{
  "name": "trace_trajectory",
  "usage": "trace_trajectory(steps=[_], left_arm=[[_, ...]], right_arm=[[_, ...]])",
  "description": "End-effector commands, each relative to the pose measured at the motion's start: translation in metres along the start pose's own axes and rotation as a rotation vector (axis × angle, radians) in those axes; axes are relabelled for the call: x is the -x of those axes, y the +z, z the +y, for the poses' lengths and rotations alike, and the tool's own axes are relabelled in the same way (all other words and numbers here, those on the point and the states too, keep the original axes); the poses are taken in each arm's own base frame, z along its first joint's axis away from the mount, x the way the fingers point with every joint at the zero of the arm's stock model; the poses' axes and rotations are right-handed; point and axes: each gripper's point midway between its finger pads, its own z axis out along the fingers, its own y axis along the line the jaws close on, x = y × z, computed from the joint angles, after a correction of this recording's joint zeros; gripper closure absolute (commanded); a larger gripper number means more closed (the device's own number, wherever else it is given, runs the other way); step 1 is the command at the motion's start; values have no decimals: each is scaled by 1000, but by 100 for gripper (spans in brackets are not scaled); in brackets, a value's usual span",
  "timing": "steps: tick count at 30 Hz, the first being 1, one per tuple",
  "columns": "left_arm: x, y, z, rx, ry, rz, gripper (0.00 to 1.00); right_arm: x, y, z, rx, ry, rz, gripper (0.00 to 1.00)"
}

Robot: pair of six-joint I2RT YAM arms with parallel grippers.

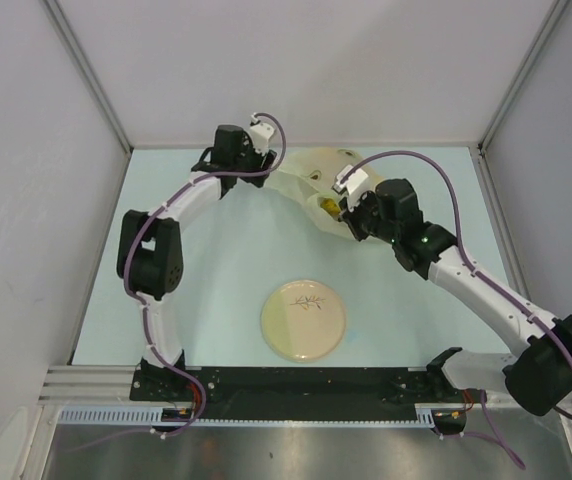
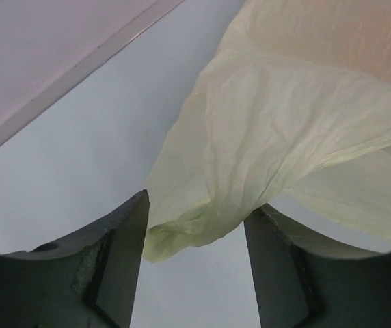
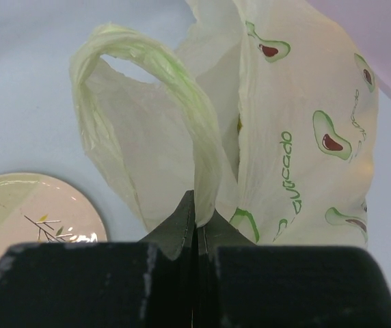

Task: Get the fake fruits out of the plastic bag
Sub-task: Adjust the plastic bag at the center of the board.

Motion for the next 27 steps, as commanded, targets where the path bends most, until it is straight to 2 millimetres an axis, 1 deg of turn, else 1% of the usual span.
trace_trajectory(steps=[1, 2, 3, 4, 5, 6, 7, 8, 9, 10, 11, 12, 13, 14, 15, 16, 17, 18, 19, 20, 21, 23, 24, 25, 26, 27], left_arm=[[29, -3, 10, 52, 71, -57, 45], [24, -3, 9, 45, 77, -41, 50], [22, -4, 9, 44, 89, -32, 61], [19, -5, 10, 44, 92, -19, 68], [16, -8, 10, 39, 88, 2, 87], [17, -11, 11, 39, 82, 3, 96], [22, -19, 15, 43, 70, -1, 100], [31, -25, 18, 44, 58, -22, 100], [39, -33, 21, 46, 24, -42, 100], [60, -49, 32, 68, 3, -85, 100], [72, -58, 36, 64, -21, -113, 100], [86, -68, 41, 68, -72, -145, 100], [97, -80, 51, 77, -102, -171, 100], [128, -101, 55, 68, -128, -251, 100], [143, -112, 58, 60, -136, -292, 100], [156, -121, 58, 51, -136, -323, 100], [186, -138, 62, 55, -119, -390, 100], [202, -145, 59, 35, -123, -425, 100], [212, -152, 60, 35, -133, -436, 100], [248, -181, 65, 51, -134, -527, 100], [257, -184, 67, 53, -133, -546, 100], [277, -211, 67, 63, -121, -608, 100], [285, -233, 64, 71, -114, -641, 100], [285, -243, 60, 67, -116, -646, 100], [274, -240, 56, 55, -131, -615, 100], [269, -245, 51, 42, -136, -604, 100]], right_arm=[[10, -9, -12, -32, 21, -39, 100], [11, -8, -14, -41, 22, -44, 100], [15, -6, -18, -51, 12, -57, 100], [17, -4, -22, -64, 4, -65, 100], [19, -2, -24, -73, -4, -73, 100], [27, 1, -29, -90, -21, -101, 100], [34, 6, -35, -104, -31, -110, 100], [39, 10, -40, -116, -39, -122, 100], [54, 13, -49, -141, -49, -164, 100], [50, 29, -57, -162, -52, -148, 100], [74, 29, -76, -203, -50, -198, 100], [87, 35, -90, -231, -44, -233, 100], [96, 41, -101, -249, -24, -249, 100], [112, 55, -124, -282, -11, -273, 100], [122, 61, -136, -301, -6, -298, 100], [137, 63, -148, -320, -6, -328, 100], [129, 87, -158, -323, 2, -308, 100], [171, 74, -179, -360, -12, -394, 100], [179, 79, -188, -366, -15, -409, 100], [175, 95, -196, -368, -14, -397, 100], [210, 80, -209, -392, -27, -465, 100], [224, 78, -217, -384, -33, -489, 100], [228, 76, -219, -380, -36, -498, 100], [229, 74, -217, -369, -44, -504, 100], [227, 72, -215, -365, -52, -503, 100], [238, 54, -212, -372, -75, -542, 100]])
